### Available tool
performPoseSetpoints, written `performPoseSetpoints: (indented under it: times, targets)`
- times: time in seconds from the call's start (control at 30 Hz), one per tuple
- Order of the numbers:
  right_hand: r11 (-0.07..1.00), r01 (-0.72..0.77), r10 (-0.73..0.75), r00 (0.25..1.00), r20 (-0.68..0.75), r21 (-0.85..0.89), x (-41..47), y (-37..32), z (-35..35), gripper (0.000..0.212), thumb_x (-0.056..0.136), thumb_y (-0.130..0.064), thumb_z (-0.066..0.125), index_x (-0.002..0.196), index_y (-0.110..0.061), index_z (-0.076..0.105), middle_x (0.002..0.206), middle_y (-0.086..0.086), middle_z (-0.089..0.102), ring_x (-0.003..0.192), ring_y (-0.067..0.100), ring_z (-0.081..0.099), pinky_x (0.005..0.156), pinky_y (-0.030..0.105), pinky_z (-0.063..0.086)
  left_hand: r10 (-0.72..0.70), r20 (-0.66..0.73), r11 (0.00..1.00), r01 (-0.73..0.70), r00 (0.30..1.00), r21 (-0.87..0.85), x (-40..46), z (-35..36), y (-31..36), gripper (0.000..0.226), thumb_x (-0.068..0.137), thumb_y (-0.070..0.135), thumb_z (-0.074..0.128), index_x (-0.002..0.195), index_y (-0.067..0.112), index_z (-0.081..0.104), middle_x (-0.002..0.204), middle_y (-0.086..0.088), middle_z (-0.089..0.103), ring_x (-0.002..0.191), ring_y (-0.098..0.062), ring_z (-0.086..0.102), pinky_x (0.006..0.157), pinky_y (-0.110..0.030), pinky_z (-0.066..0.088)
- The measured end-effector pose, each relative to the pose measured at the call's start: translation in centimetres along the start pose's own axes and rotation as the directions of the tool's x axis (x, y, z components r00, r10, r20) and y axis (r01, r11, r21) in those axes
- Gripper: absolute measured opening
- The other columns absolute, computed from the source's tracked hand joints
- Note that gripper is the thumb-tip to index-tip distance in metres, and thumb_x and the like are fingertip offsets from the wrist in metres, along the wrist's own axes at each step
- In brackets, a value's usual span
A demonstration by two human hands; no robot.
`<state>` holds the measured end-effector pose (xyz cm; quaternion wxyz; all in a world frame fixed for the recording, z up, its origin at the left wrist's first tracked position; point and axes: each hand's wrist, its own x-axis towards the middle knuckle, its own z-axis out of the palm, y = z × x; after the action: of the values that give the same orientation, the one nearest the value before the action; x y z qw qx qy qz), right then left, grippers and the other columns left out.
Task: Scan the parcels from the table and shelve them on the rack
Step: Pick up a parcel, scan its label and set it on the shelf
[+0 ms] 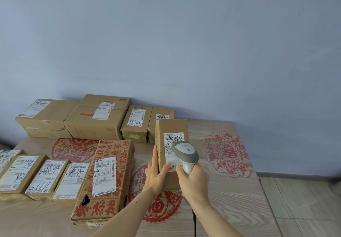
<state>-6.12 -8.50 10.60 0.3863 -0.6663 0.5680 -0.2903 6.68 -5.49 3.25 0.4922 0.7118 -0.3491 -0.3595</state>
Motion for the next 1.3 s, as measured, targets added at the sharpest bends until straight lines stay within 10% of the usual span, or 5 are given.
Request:
performPoseSetpoints:
  times: [0.67,1.3]
  targets:
    - [0.969,0.154,-0.154,0.988,-0.017,0.194,2.7,-4.4,0.9,0.021,0.086,-0.032,0.074,0.087,-0.019,0.057,0.069,-0.004,0.065,0.064,0.015,0.065,0.059,0.035,0.053,0.085,-0.256,0.993,-0.102,0.963,-0.053,-2.0,-6.7,3.6,0.087,0.071,0.089,0.046,0.142,0.073,-0.003,0.159,0.023,0.018,0.151,-0.02,0.015,0.121,-0.059,0.014]
    - [0.863,0.354,-0.482,0.788,0.382,0.36,-2.2,-13.8,8.6,0.05,0.071,-0.056,0.082,0.103,-0.02,0.069,0.082,-0.009,0.073,0.081,0.015,0.07,0.076,0.036,0.057,0.075,-0.81,0.945,-0.301,0.581,-0.129,-12.5,-19.4,6.3,0.085,0.075,0.079,0.062,0.146,0.066,0.017,0.147,0.017,0.05,0.136,-0.019,0.048,0.112,-0.055,0.039]
